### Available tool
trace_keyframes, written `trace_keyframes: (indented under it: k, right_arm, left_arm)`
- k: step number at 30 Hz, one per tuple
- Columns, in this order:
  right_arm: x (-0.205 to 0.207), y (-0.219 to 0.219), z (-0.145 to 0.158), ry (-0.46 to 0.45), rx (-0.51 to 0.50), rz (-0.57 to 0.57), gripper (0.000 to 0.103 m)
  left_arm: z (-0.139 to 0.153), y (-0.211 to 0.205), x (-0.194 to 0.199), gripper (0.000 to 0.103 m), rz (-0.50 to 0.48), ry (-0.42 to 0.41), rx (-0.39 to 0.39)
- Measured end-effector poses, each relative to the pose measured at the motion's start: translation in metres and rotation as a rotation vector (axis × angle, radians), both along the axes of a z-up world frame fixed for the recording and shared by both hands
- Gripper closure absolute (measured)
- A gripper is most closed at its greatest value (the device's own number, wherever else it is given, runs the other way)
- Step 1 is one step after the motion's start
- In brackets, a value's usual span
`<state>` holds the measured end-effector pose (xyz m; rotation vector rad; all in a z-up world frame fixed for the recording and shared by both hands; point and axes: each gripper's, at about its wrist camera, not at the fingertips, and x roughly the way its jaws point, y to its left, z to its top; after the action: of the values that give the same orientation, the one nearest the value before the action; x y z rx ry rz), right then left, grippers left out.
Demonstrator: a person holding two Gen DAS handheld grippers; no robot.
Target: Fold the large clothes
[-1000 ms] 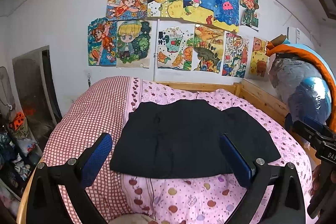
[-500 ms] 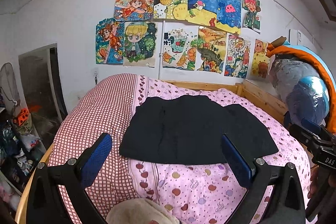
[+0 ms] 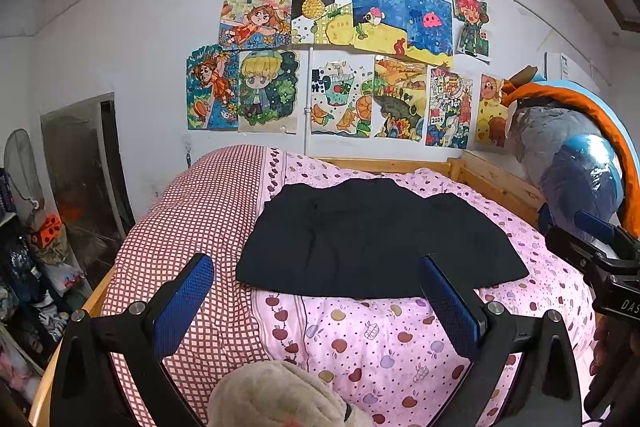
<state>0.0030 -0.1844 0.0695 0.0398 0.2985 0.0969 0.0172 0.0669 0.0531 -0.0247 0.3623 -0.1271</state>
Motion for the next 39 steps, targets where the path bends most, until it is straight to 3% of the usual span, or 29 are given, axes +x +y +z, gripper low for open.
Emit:
trace_keyframes:
  k: [21,32,39]
  right_arm:
    - [-0.022,-0.004,-0.029,0.034,-0.009,-0.045,0.002]
    - [-0.029,-0.001,-0.052,-0.003,-0.012,-0.049,0.002]
    - [-0.019,-0.003,-0.070,0.049,0.005,-0.045,0.002]
  left_arm:
    - [-0.030,0.008,-0.021,0.000,0.021,0.034,0.002]
    - [-0.059,0.009,-0.027,0.000,0.033,0.010,0.006]
    - [-0.075,0.014,-0.033,0.000,0.052,0.002,0.013]
